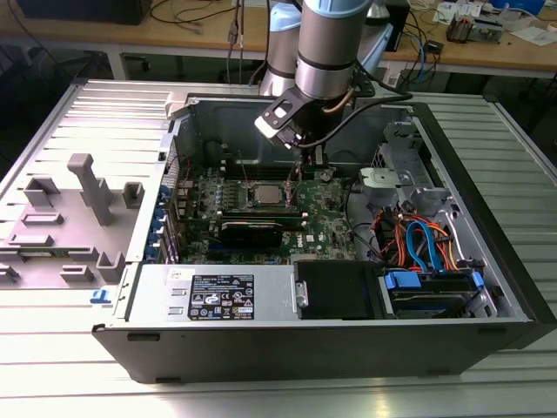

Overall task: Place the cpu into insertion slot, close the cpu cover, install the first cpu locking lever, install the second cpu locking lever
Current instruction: 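Close the cpu cover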

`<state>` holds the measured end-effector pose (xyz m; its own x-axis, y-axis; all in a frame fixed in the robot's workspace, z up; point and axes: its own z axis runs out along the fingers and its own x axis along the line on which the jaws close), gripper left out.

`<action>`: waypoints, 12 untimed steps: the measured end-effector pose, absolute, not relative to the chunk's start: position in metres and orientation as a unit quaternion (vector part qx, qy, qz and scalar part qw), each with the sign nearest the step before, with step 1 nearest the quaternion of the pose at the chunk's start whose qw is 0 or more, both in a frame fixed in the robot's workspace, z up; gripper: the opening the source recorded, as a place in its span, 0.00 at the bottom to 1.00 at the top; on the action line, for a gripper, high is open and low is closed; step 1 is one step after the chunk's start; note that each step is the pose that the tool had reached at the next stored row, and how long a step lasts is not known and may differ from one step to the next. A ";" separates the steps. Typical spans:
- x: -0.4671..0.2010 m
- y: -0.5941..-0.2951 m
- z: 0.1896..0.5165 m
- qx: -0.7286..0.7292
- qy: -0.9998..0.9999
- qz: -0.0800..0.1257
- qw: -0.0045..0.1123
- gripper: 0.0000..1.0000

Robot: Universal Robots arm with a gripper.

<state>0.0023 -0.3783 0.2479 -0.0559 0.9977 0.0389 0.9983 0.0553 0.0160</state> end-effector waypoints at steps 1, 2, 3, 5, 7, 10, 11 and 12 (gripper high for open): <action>0.001 -0.378 0.248 -0.687 -0.726 -0.019 0.009 0.11; 0.000 -0.378 0.248 -0.687 -0.726 -0.019 0.009 0.11; -0.001 -0.378 0.248 -0.687 -0.726 -0.019 0.009 0.11; -0.003 -0.378 0.248 -0.687 -0.726 -0.019 0.009 0.11; -0.005 -0.378 0.248 -0.687 -0.726 -0.019 0.009 0.11; -0.014 -0.378 0.247 -0.687 -0.726 -0.019 0.009 0.11; -0.018 -0.378 0.248 -0.687 -0.726 -0.019 0.009 0.11; -0.020 -0.378 0.248 -0.687 -0.726 -0.019 0.009 0.11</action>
